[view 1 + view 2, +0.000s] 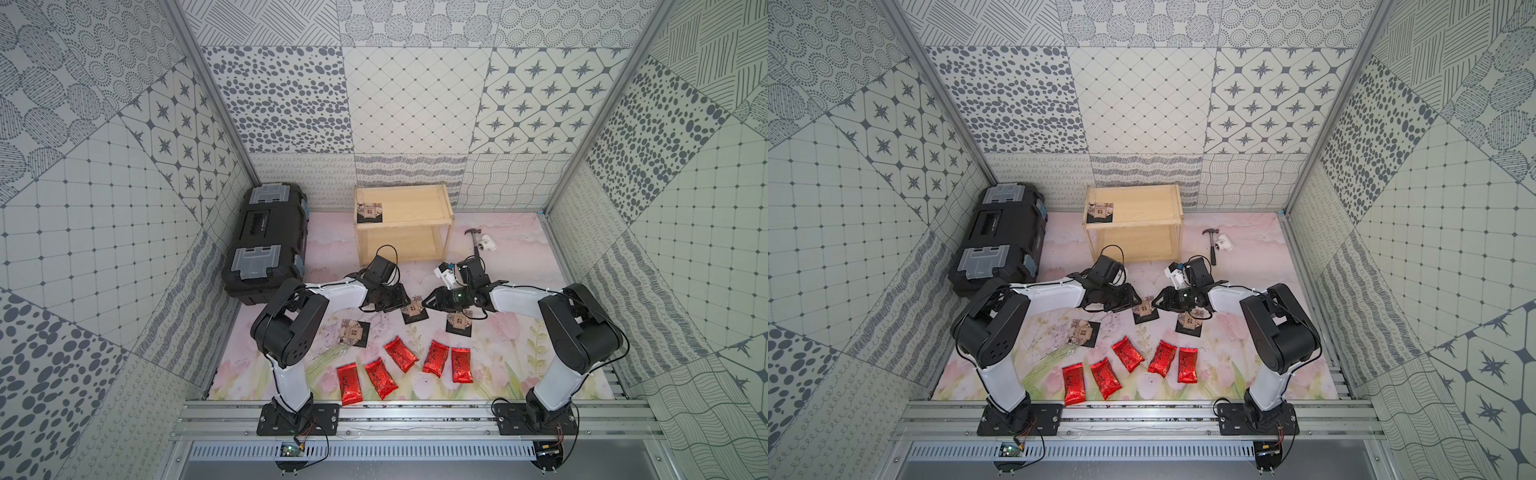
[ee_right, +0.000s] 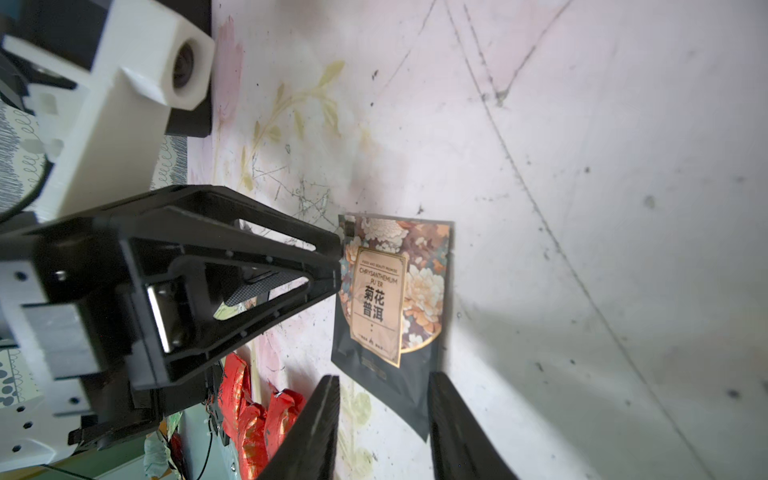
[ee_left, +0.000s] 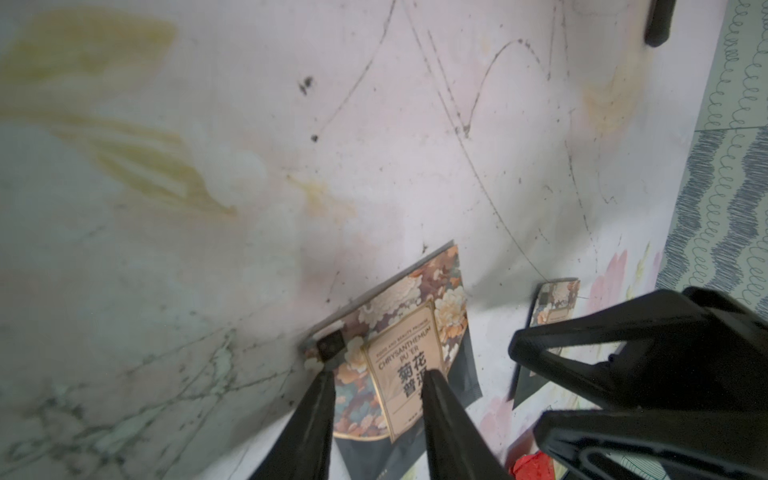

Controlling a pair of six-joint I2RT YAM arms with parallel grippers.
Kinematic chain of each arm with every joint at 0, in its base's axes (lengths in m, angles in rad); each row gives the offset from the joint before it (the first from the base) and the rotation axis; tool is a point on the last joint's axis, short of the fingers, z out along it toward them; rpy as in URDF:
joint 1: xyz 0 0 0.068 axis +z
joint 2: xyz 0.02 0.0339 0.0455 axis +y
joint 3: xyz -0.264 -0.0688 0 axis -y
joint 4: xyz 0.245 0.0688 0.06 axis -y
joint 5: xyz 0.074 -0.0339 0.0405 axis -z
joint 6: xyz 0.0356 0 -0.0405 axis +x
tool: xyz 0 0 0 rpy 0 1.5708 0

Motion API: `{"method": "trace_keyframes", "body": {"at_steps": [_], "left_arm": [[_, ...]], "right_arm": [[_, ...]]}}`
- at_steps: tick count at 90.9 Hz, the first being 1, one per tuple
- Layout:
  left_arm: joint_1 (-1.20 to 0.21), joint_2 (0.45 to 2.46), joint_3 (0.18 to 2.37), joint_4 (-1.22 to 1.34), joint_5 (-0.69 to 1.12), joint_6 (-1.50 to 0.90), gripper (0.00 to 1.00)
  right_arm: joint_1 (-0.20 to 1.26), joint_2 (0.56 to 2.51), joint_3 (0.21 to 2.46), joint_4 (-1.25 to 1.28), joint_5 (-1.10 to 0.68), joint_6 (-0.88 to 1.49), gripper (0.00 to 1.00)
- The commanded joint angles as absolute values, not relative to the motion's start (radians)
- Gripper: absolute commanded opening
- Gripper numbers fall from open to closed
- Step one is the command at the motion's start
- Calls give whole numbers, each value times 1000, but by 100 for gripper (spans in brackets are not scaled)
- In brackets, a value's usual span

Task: Place the tea bags on the shelf by color
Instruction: Pick up the tea bag from the center of the board.

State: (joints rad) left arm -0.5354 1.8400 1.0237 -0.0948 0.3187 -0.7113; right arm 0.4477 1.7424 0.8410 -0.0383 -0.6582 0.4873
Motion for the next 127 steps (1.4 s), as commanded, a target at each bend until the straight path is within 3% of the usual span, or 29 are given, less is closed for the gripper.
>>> {"method": "trace_keyframes", "body": {"at_steps": [1, 41, 68, 105, 127], "left_arm": [[-538, 1841, 1001, -57, 335, -721, 40], [-538, 1827, 951, -40, 314, -735, 40], [-528, 1761, 954, -68, 307, -729, 43], [-399, 1623, 872, 148, 529, -933, 64], [-383, 1567, 839, 235, 560, -979, 64]], "right_arm": [[436, 1770, 818, 33, -693, 534, 39], [428, 1884, 822, 189, -813, 755, 28], [414, 1907, 837, 249, -861, 818, 0], [419, 1764, 785, 493, -896, 974, 0], [474, 1786, 863, 495, -885, 1000, 0]]}}
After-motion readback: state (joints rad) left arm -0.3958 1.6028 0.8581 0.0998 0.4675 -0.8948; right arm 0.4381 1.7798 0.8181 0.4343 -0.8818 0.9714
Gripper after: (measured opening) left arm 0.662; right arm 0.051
